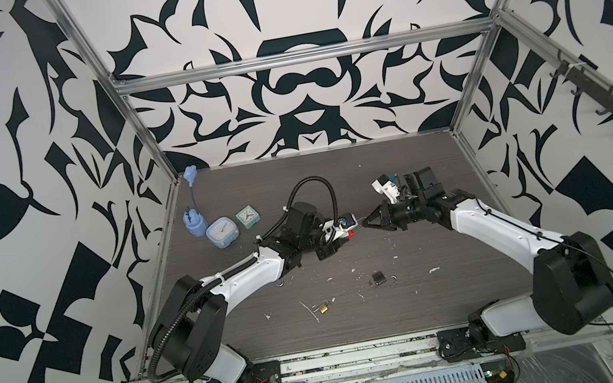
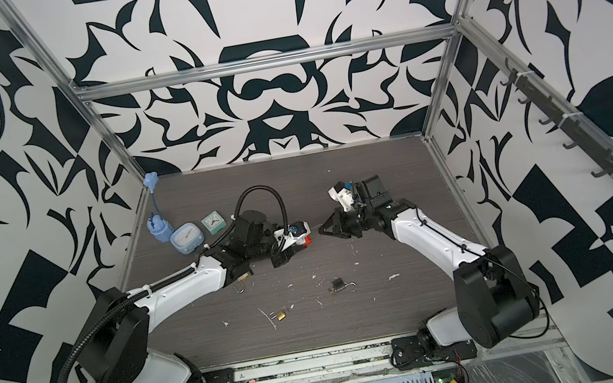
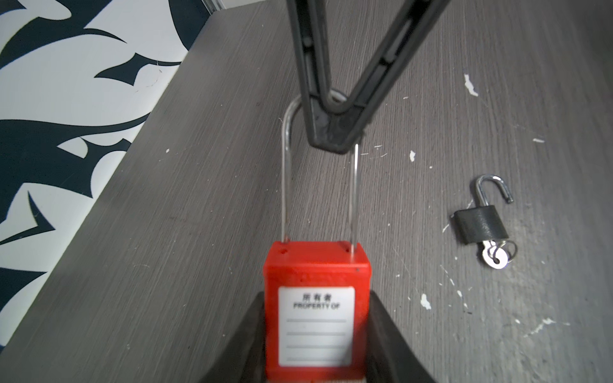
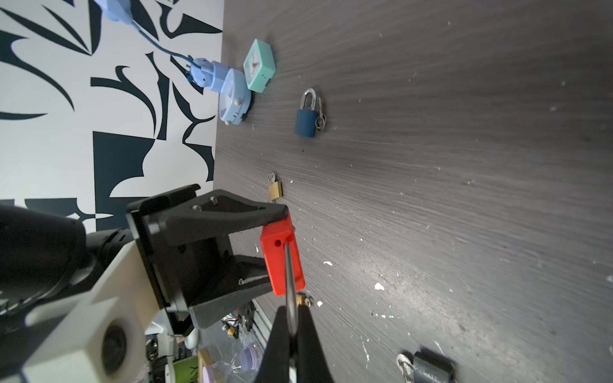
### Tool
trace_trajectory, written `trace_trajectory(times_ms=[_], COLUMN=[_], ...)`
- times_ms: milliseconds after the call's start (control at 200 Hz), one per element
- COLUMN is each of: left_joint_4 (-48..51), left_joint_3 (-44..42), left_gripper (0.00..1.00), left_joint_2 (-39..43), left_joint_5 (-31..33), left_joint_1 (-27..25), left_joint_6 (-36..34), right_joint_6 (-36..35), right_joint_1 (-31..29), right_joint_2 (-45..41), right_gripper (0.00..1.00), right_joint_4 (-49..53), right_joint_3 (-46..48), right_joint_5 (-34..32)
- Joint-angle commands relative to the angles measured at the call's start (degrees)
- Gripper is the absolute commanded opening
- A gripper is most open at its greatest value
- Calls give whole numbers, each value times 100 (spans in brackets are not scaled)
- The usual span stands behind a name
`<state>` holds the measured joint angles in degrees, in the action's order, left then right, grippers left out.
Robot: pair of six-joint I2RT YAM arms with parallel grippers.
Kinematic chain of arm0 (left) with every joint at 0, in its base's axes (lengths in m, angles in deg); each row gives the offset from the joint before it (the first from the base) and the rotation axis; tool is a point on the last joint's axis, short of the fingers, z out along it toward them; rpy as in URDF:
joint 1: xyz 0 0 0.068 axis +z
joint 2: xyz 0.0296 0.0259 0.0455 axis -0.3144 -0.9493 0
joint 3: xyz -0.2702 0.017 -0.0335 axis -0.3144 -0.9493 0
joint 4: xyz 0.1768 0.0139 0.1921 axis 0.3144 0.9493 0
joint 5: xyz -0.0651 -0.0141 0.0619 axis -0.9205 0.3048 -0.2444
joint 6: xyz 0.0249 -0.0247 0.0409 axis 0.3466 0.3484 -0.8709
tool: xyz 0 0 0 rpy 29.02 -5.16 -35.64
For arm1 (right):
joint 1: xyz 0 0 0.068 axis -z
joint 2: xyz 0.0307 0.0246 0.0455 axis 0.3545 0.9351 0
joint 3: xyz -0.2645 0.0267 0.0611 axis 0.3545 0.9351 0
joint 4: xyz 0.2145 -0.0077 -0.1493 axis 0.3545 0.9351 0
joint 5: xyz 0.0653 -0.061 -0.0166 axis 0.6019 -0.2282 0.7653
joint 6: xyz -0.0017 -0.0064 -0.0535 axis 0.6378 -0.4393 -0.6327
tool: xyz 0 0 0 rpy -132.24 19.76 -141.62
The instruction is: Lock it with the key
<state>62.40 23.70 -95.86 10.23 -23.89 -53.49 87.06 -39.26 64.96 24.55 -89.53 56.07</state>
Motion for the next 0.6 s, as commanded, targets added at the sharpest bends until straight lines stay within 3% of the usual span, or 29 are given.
trace_trajectory(times_ms=[0,595], left_joint_4=[-254,-708], left_joint_3=[215,320], left_gripper=[0,0], left_joint_2=[-71,-125], left_joint_5=[-238,-286], left_joint_1=[38,38], left_joint_6=[228,201], right_joint_6=[-381,-110], right_joint_1=[-154,-425], right_joint_2=[-380,256], right_gripper=[0,0], right_joint_4=[-786,-910], right_joint_3=[209,244], right_joint_5=[325,733])
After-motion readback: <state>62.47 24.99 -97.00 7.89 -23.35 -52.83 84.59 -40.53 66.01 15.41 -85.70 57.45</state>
